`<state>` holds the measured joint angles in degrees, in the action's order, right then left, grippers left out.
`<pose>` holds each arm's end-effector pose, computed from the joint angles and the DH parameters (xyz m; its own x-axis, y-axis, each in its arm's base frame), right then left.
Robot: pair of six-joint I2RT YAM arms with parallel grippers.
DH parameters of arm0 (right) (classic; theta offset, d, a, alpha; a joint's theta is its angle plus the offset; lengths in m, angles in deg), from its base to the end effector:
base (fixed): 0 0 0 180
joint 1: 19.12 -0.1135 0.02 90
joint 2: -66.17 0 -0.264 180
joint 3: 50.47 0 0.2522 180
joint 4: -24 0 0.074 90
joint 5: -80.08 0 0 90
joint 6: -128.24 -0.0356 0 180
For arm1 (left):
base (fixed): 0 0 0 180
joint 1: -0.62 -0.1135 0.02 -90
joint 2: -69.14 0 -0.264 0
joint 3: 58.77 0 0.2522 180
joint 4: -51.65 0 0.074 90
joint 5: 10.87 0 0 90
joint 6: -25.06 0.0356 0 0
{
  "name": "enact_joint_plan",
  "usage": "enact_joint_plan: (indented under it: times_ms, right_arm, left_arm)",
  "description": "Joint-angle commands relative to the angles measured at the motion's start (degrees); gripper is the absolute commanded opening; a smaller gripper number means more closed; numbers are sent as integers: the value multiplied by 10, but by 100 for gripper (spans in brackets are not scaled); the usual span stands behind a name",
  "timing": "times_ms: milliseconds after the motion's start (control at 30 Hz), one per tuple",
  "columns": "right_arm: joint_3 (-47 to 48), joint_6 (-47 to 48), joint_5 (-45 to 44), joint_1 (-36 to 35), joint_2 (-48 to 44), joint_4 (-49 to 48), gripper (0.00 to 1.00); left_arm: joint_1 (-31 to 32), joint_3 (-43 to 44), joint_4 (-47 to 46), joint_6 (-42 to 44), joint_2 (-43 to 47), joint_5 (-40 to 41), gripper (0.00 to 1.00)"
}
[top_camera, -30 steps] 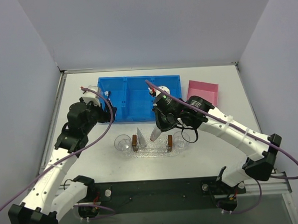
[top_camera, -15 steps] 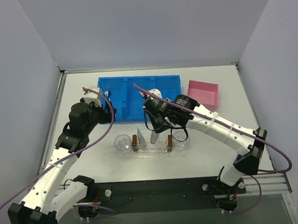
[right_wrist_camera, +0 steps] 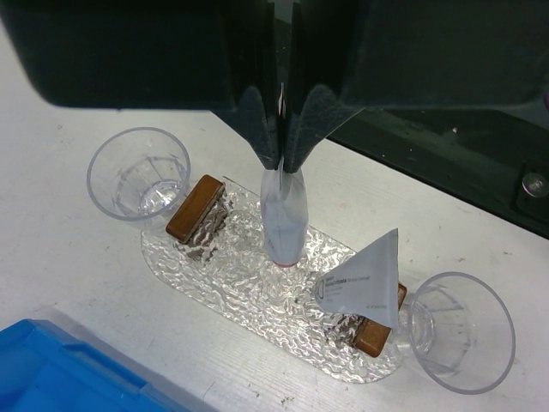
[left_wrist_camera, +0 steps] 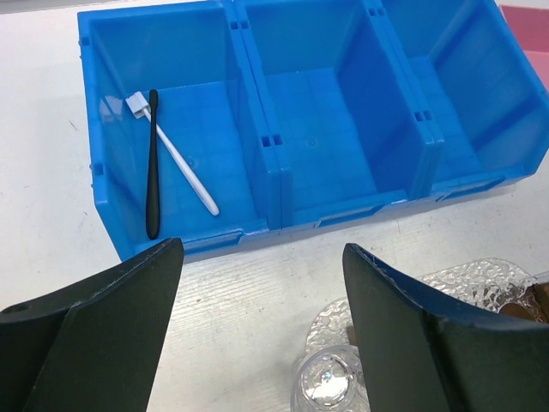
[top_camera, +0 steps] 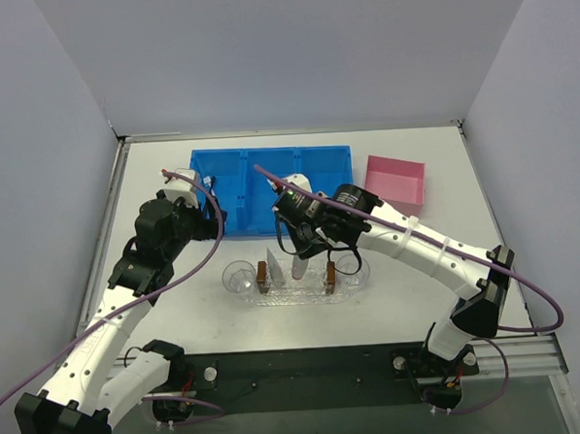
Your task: Prepare toiletry sets of a toothbrush and toothpaste on the tray
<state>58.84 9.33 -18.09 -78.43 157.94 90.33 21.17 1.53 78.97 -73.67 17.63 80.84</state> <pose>0.1782 0.2903 0.3712 -0.7245 -0.2832 -0.6284 -0.5177 0.8255 0.2249 0.1959 -0.0723 0.3239 -0.3434 -0.0333 -0.9386 0.2755 0.9519 -0.1345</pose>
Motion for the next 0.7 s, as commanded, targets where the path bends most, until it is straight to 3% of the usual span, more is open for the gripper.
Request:
enact_joint_plan:
  times_ms: [0, 667]
  right_arm:
    - [26, 2, -24, -3, 3, 11, 0]
    - [25, 8, -16, -5, 17, 0, 0]
  left_arm:
    - [4, 21, -6, 4, 2, 7, 86]
    - [6, 22, -6, 6, 0, 9, 86]
